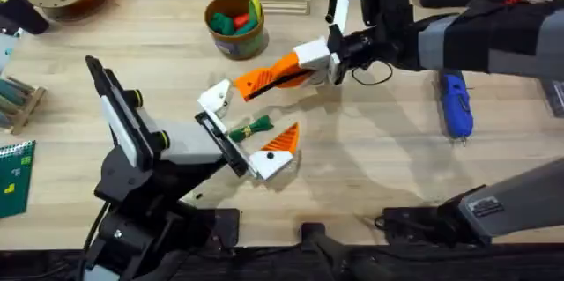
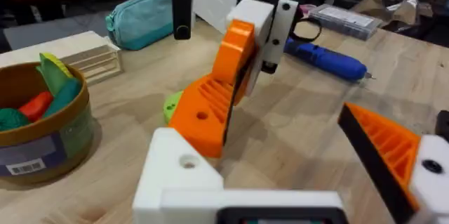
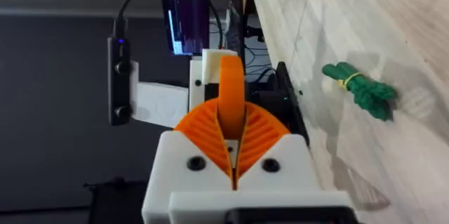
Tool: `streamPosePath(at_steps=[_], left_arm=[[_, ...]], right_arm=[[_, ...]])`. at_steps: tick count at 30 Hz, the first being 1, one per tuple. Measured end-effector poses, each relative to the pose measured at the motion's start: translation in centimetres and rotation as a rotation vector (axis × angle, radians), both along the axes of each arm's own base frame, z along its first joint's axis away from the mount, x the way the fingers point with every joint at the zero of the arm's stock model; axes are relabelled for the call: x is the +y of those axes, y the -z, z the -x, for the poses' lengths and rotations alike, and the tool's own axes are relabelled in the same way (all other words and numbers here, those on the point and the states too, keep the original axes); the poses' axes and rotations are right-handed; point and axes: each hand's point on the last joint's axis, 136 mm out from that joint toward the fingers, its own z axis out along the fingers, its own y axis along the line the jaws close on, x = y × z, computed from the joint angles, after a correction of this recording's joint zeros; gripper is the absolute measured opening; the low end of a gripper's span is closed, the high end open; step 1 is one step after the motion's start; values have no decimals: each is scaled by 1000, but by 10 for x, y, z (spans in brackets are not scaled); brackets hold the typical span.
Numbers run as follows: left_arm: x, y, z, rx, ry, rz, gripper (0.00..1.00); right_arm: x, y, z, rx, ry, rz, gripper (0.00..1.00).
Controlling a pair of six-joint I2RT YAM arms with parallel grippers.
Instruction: Pick up the gripper from the table and insert it into the empty holder that is missing its gripper. Then pick up a screw, insert it into the mounting hole, and use the screwdriver to tighten it. Finally, clean up the table by picking up the vegetable and placing it into the bucket.
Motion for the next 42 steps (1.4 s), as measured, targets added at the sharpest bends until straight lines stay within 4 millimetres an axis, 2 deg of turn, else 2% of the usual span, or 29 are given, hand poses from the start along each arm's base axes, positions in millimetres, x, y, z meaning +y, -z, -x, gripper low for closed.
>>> streamPosePath(at_steps=[7,42], left_arm=[[1,0,-1,1,-8,0,987],[1,0,-1,3,-7,2,987]], right_arm=[[9,0,11,24,-34,6,18],[12,-7,13,39,-58,-15,18]])
